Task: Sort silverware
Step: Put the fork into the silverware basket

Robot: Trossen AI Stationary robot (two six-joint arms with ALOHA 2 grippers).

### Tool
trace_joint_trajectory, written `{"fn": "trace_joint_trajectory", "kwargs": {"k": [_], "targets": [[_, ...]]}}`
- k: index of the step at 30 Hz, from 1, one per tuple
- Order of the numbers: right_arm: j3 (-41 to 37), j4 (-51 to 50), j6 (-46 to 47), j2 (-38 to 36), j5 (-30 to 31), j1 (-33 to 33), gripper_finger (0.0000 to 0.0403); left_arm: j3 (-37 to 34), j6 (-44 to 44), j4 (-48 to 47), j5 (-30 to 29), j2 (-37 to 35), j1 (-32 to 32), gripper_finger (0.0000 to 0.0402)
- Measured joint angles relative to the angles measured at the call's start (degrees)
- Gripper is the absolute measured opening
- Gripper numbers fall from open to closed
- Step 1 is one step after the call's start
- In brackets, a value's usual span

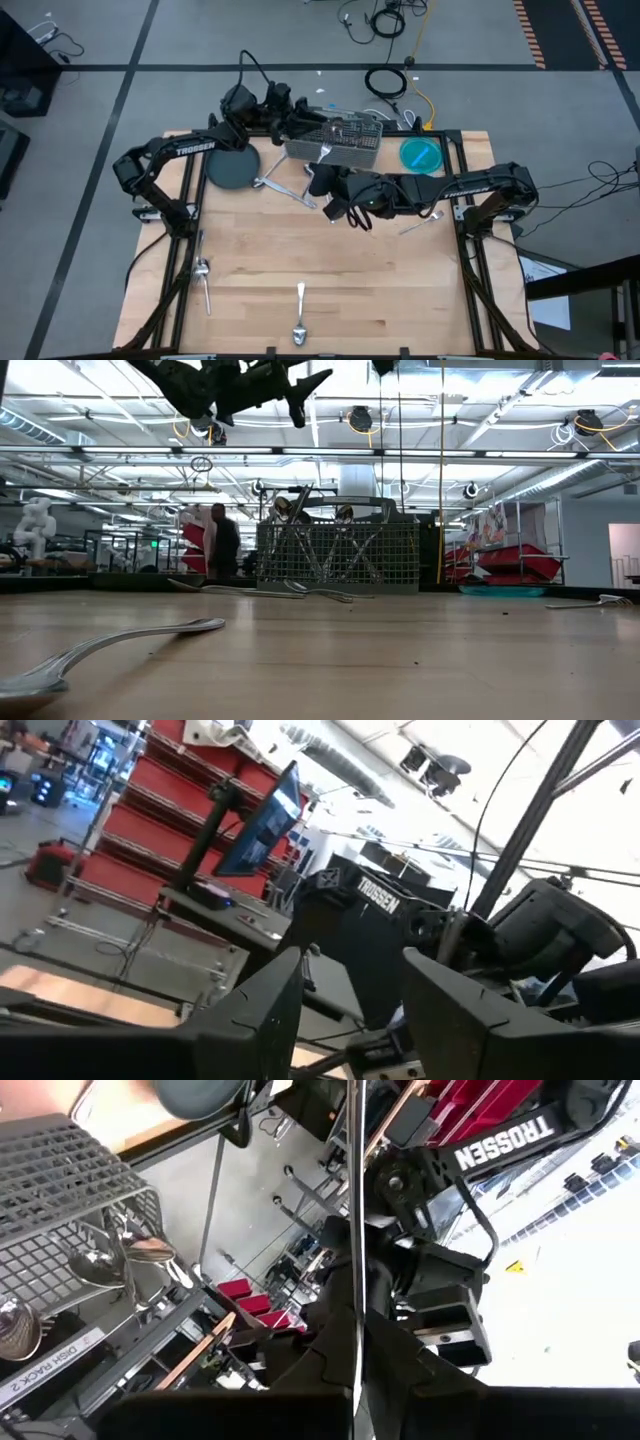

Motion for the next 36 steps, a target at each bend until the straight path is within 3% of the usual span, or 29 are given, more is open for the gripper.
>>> {"fn": "trace_joint_trajectory", "kwargs": {"k": [10, 19, 27, 30, 34, 36], "targets": [[0.0, 1.12, 0.57, 0.0, 0.69, 0.11, 0.0, 0.0, -1.43, 4.02, 1.29, 0.0, -3.03, 0.0172], [0.02, 2.97, 0.68, 0.0, 0.13, 0.26, 0.0, 0.0, -1.36, 4.57, -1.53, 0.0, -4.28, 0.0172], [0.02, 2.92, 2.16, 0.0, -4.05, 0.24, 0.0, -0.02, 0.78, 4.51, -1.37, 0.0, -6.51, 0.0166], [0.02, 2.86, 2.4, 0.0, -4.03, 0.26, 0.0, -0.02, 2.42, 4.53, -1.36, 0.0, -6.75, 0.0135], [0.02, 2.9, 3.71, 0.0, -3.7, 0.26, 0.0, -0.02, 3.08, 4.34, -2.18, 0.0, -6.64, 0.0033], [0.02, 2.84, 4.97, 0.0, -3.4, 0.22, 0.0, -0.02, 3.23, 3.23, -3.37, 0.0, -6.46, 0.0013]]}}
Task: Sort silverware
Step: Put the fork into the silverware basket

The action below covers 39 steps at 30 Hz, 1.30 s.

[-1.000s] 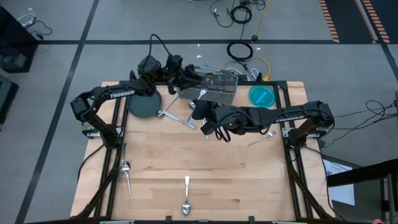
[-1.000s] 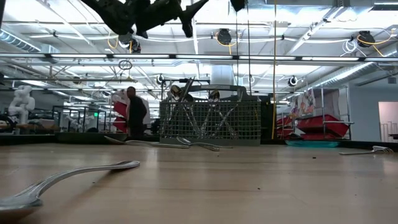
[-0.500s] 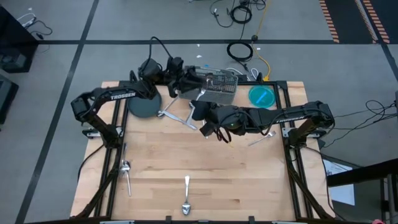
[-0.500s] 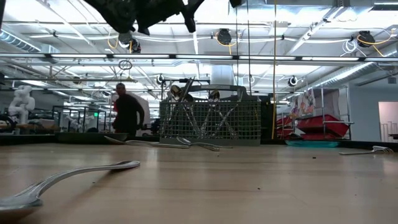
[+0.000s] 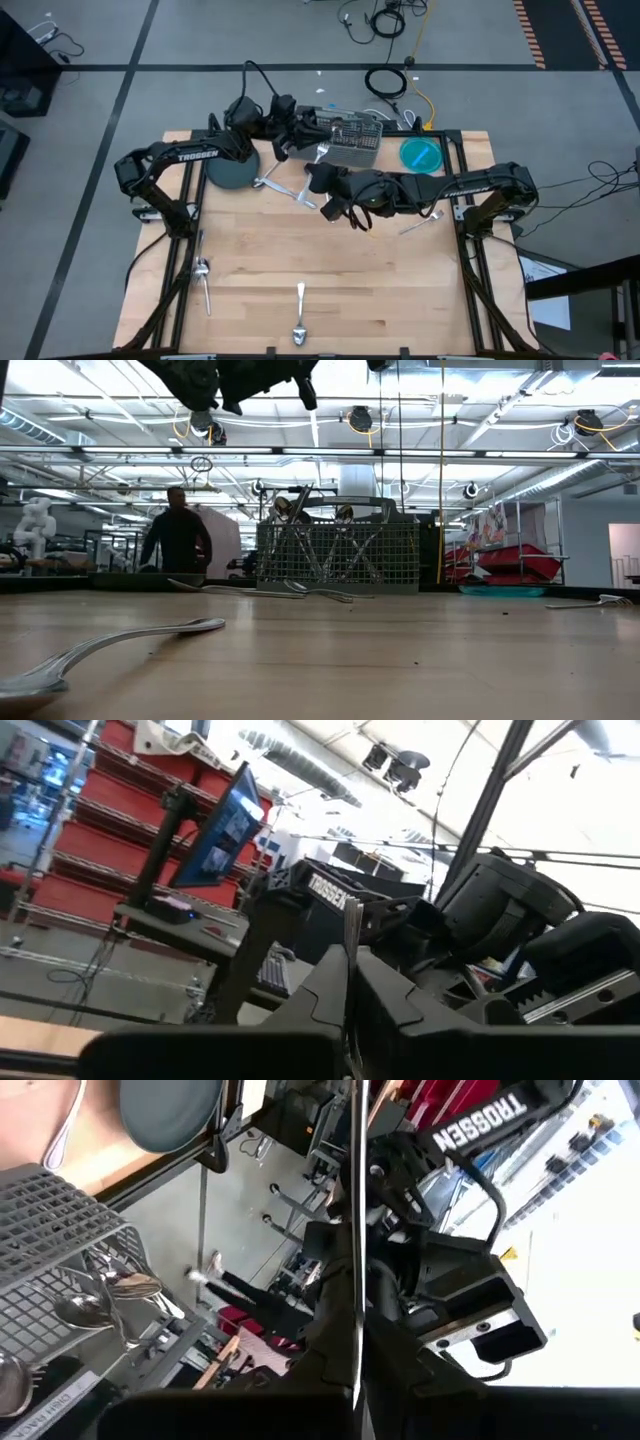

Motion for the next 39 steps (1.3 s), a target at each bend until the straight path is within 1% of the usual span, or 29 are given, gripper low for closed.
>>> {"fn": "trace_joint_trajectory", "kwargs": {"k": [4, 6, 10, 14, 17, 19, 21, 23, 25, 27, 28, 31, 34, 36, 38, 39], "targets": [[0.0, 0.2, 3.22, -0.03, 0.23, -0.05, 0.0, -0.05, 0.23, 1.11, -1.6, 0.0, 0.37, 0.0007], [0.0, 0.21, 7.06, -0.04, 0.19, -0.24, 0.0005, -0.09, 0.38, 1.3, -1.71, 0.0, 0.68, 0.0006], [0.0, 0.02, 16.55, -0.04, 0.4, -1.6, 0.0035, -0.09, 1.72, 1.34, -2.66, 0.0, 1.31, 0.0004], [0.0, -0.58, 21.92, 0.0, 3.44, -2.54, 0.0093, -0.07, 1.88, 0.38, -4.2, 0.0, 2.51, 0.0004], [0.0, -0.81, 24.19, 0.0, 3.72, -2.98, 0.0152, -0.07, 1.81, -0.21, -4.55, 0.02, 3.62, 0.0004], [0.0, -0.82, 26.24, 0.0, 5.07, -3.02, 0.0192, -0.07, 1.66, -0.13, -4.54, 0.02, 4.3, 0.0004], [0.0, -1.46, 28.8, 0.0, 7.98, -3.02, 0.0228, -0.07, 1.61, -0.2, -4.51, 0.02, 5.2, 0.0004], [0.0, -3.49, 32.05, 0.0, 13.06, -2.96, 0.0257, -0.07, 2.25, -0.21, -4.35, 0.02, 6.86, 0.0004], [0.0, -9.06, 36.54, -0.37, 17.01, -2.91, 0.0275, -0.07, 4.7, -0.99, -5.31, 0.02, 9.15, 0.0004], [0.0, -16.84, 43.62, -0.95, 20.05, -2.49, 0.0284, -0.07, 9.29, -3.97, -9.34, 0.0, 10.88, 0.0003], [0.0, -21.51, 47.9, -1.52, 21.22, -2.31, 0.0286, -0.07, 12.92, -5.56, -11.58, 0.02, 11.38, 0.0003], [0.0, -35.89, 64.24, -3.14, 23.72, -1.14, 0.0282, -0.07, 25.32, -9.53, -19.52, 0.02, 10.86, 0.0003], [0.0, -49.26, 84.48, -4.78, 26.17, 0.52, 0.027, -0.07, 32.58, -11.14, -31.47, 0.48, 8.11, 0.0003], [-0.02, -56.94, 97.02, -6.08, 26.64, 1.78, 0.0263, -0.07, 36.95, -10.96, -38.97, 1.28, 5.43, 0.0003], [0.0, -61.41, 106.72, -7.13, 26.75, 2.68, 0.0257, -0.07, 43.23, -10.27, -47.33, 2.48, 2.18, 0.0003], [0.0, -63.1, 110.03, -7.68, 26.66, 3.07, 0.0256, -0.07, 46.93, -9.23, -51.22, 3.38, 0.51, 0.0003]]}}
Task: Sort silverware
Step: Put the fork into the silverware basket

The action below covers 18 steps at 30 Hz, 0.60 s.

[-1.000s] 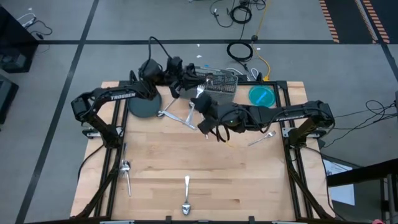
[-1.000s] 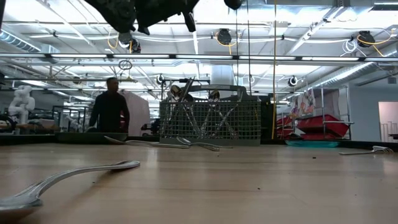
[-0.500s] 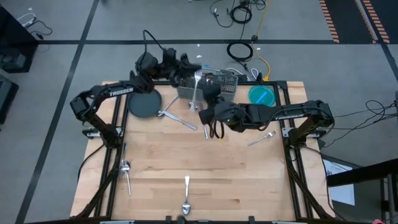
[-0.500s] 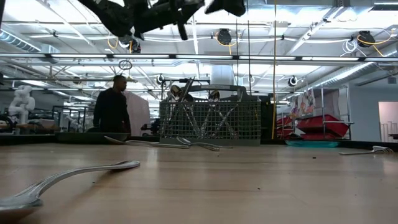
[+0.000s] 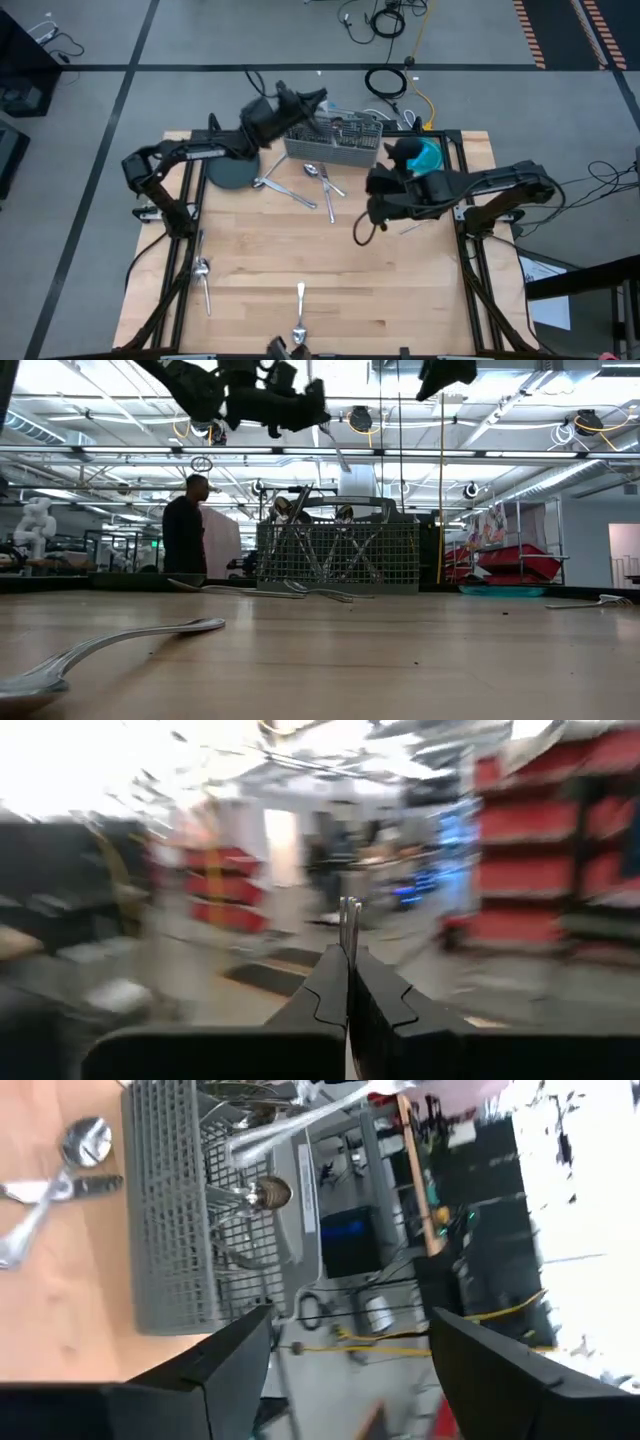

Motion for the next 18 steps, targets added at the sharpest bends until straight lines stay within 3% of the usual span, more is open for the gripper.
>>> {"fn": "trace_joint_trajectory", "kwargs": {"k": [7, 12, 18], "targets": [[0.0, -3.15, 7.33, -3.0, -0.17, 0.46, 0.0254, 0.74, 22.76, 11.07, -21.16, 10.66, -7.91, 0.0003], [0.0, -3.17, 7.3, -3.41, -0.43, 0.46, 0.0254, 4.76, 28.37, 19.34, -26.37, 18.35, -8.82, 0.0003], [0.0, -4.01, 9.35, -3.41, -3.61, 0.73, 0.0254, 10.8, 34.21, 19.19, -28.22, 21.71, -9.09, 0.0003]]}}
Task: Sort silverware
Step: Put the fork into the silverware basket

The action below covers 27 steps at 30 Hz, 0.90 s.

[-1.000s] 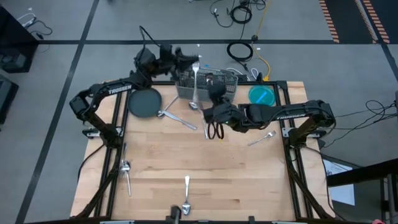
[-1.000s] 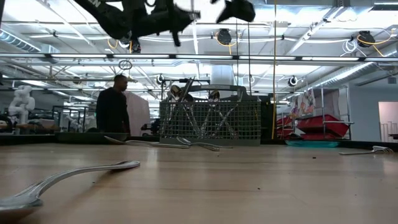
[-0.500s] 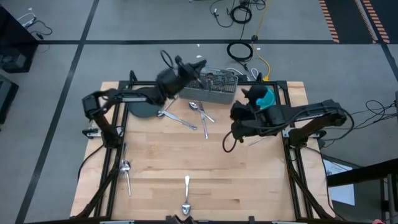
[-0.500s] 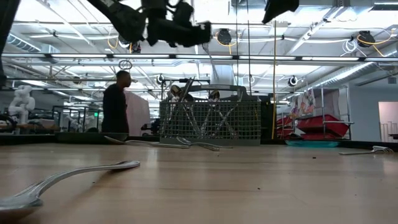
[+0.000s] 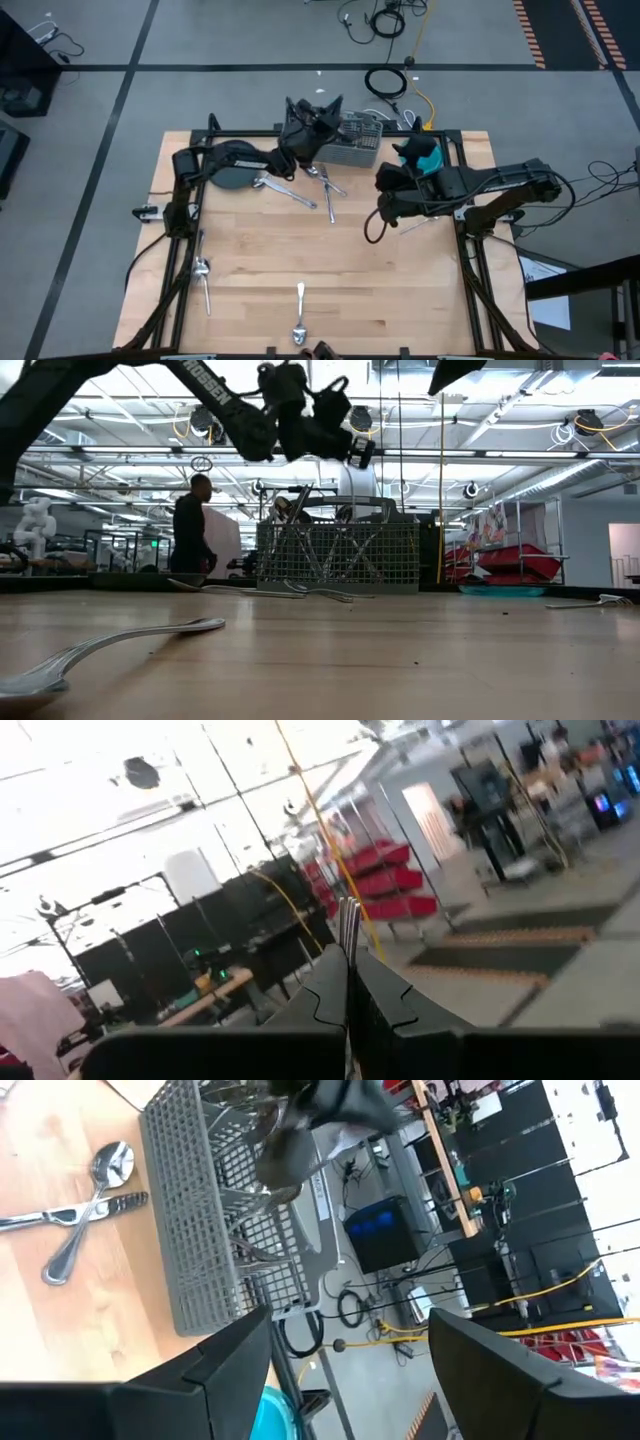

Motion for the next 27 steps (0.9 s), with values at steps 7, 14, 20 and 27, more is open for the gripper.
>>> {"fn": "trace_joint_trajectory", "kwargs": {"k": [7, 14, 20, 27], "targets": [[0.0, -4.53, 3.74, 0.0, -3.02, 0.04, 0.0254, 1.35, -1.45, -8.78, 0.31, 2.22, -0.5, 0.0003], [0.0, -4.97, 4.14, 0.0, -3.08, 0.04, 0.0254, 1.38, -5.25, -13.57, 2.02, 3.13, -1.23, 0.0003], [0.0, -5.0, 6.86, -0.22, -8.43, 0.04, 0.0254, 1.42, -16.42, -20.03, 9.6, 2.93, 0.24, 0.0043], [-0.02, -5.98, 8.45, -0.24, -11.78, 0.15, 0.0254, 1.37, -19.19, -29.11, 19.17, -0.31, 0.55, 0.0067]]}}
